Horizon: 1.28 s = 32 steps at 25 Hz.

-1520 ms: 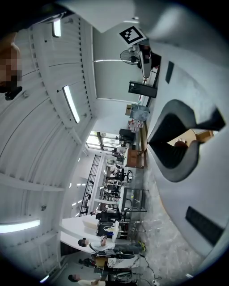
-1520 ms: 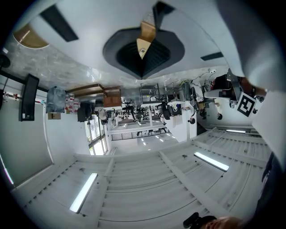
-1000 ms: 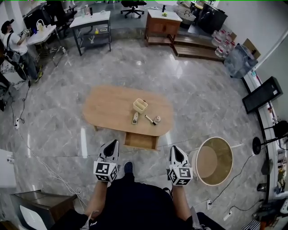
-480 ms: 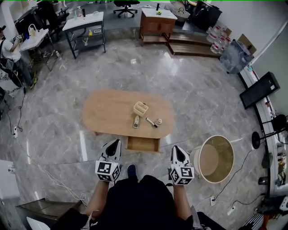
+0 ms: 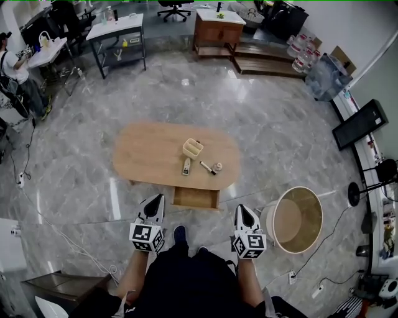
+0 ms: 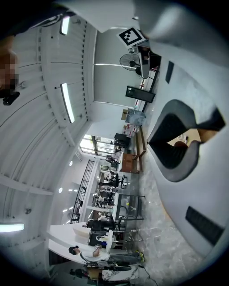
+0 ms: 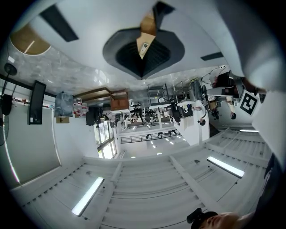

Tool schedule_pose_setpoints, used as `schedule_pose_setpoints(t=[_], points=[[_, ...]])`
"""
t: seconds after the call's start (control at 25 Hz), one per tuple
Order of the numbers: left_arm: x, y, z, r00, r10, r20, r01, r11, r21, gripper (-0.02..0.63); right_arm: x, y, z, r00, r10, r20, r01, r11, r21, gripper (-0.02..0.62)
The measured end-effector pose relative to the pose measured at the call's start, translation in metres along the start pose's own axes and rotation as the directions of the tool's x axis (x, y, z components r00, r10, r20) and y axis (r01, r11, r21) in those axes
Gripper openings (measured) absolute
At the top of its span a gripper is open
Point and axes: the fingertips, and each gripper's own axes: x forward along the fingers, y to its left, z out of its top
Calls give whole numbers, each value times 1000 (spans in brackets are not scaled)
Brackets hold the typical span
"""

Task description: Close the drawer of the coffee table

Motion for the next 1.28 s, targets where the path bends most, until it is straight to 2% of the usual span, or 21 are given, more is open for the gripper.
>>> schedule_pose_setpoints(t=[0.24,0.44,0.6,0.96,1.28], points=[[-8,-16,-6,999,45,5,-45,999,18,25,-15,-18,-28,999,22,-36,-21,1000,10,26],[-15,-22,-35,996,85,-11,-85,996,6,25,-20,-32,-51,999,39,-28,-40,999,-13,26],[-12,-16,-77,996,92,-13,-92,996,-11,25,-13,-41,-86,999,32,-30,-33,999,-18,26],[22,6,-190,996,85,1,-85,995,44,25,27,-65,-199,1000,26,-17,-27,998,-53,26],[54,29,-283,995,94,19,-95,994,51,25,70,-89,-281,1000,25,2,-25,996,-82,26]])
